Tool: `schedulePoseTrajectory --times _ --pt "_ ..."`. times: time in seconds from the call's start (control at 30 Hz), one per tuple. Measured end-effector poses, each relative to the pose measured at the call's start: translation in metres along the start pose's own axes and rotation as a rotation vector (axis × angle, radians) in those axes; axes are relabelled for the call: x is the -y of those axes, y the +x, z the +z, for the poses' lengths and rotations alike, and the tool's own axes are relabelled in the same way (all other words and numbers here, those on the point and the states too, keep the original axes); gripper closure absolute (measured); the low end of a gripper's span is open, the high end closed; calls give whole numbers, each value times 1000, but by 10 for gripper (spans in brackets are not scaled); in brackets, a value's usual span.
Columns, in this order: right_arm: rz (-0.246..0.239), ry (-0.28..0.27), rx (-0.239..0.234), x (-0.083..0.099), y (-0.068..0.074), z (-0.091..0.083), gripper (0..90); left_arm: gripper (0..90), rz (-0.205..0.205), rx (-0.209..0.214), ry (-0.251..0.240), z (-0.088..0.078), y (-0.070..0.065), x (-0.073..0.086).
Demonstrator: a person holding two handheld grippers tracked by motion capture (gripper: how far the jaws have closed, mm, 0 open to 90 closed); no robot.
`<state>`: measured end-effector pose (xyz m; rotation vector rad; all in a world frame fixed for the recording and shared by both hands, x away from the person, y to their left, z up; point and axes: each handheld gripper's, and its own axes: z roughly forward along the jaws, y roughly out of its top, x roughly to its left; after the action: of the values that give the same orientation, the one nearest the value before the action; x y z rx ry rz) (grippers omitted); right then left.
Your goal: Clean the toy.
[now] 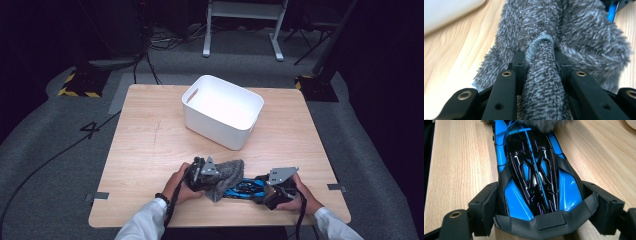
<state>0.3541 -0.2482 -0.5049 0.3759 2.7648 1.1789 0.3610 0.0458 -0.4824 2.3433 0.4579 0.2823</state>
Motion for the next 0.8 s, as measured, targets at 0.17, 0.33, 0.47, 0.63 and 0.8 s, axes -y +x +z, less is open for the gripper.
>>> schedulePoseTrajectory --times 0.17,0.33,0.47,0.63,0.8 --pt "0 0 2 0 0 0 207 695 -17 10 -41 8 6 -15" --pt "2 -3 2 1 0 0 207 689 -30 -9 -45 20 14 -25" --pt "1 -3 2 1 0 0 207 691 -12 -6 -15 33 16 -31" --pt "-1 -4 0 1 0 -1 207 706 -7 36 19 38 21 -26" --pt "-1 -4 0 1 -1 -1 207 710 6 39 57 27 27 -14"
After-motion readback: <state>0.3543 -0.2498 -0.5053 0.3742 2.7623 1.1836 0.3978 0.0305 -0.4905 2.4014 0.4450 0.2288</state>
